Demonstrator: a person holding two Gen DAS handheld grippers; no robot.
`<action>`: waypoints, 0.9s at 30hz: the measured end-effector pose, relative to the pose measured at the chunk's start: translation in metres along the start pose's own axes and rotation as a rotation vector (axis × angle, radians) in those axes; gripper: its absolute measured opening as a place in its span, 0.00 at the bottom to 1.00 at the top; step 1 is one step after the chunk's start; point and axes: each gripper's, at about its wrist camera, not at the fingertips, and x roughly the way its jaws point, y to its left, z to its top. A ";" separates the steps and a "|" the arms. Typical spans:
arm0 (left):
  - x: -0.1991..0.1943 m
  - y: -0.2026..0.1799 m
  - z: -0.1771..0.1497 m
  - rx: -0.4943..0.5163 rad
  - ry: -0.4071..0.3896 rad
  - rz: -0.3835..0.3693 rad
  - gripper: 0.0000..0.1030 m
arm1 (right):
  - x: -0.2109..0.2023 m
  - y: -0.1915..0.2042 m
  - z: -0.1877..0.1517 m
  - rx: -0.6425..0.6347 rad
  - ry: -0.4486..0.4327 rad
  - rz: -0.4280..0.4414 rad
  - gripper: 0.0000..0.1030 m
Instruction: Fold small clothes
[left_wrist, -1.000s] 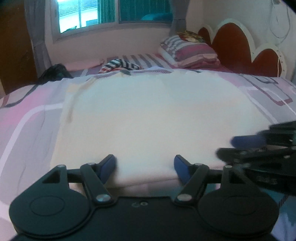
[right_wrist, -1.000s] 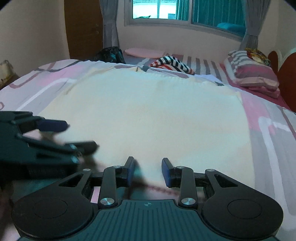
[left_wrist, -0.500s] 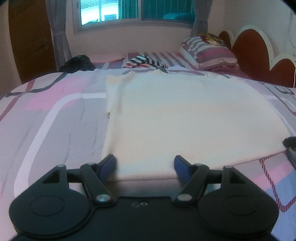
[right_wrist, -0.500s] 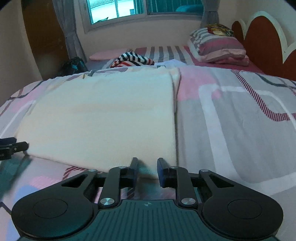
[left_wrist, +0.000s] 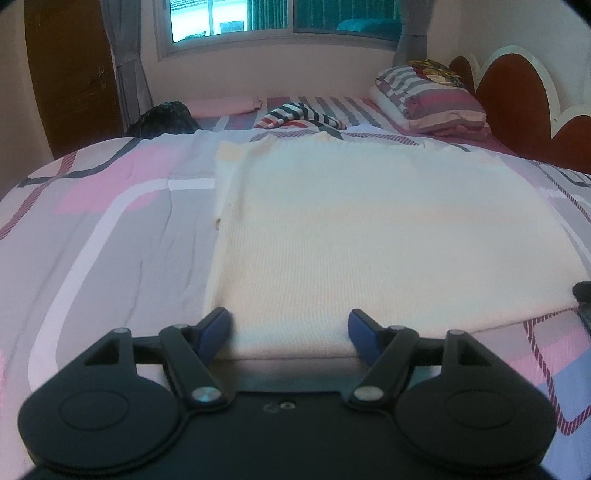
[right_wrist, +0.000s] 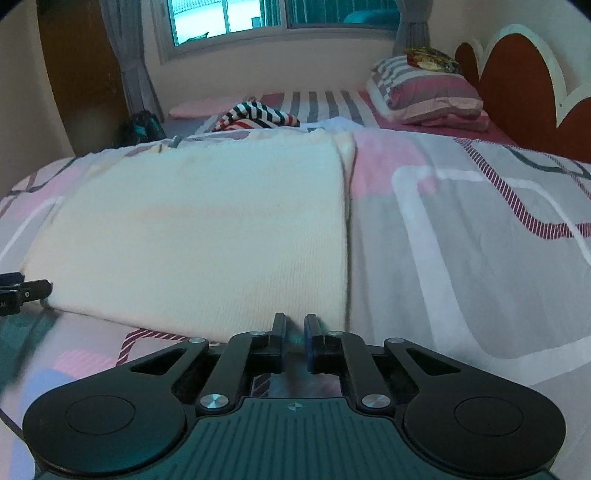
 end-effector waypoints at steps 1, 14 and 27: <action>0.000 0.000 -0.001 0.001 -0.002 -0.001 0.70 | -0.004 0.000 0.001 0.008 -0.018 -0.006 0.09; -0.014 0.019 -0.003 -0.089 -0.030 -0.059 0.69 | 0.003 -0.009 -0.001 0.014 0.005 0.029 0.09; -0.020 0.066 -0.045 -0.790 -0.020 -0.304 0.59 | -0.022 0.009 0.010 0.097 -0.076 0.133 0.38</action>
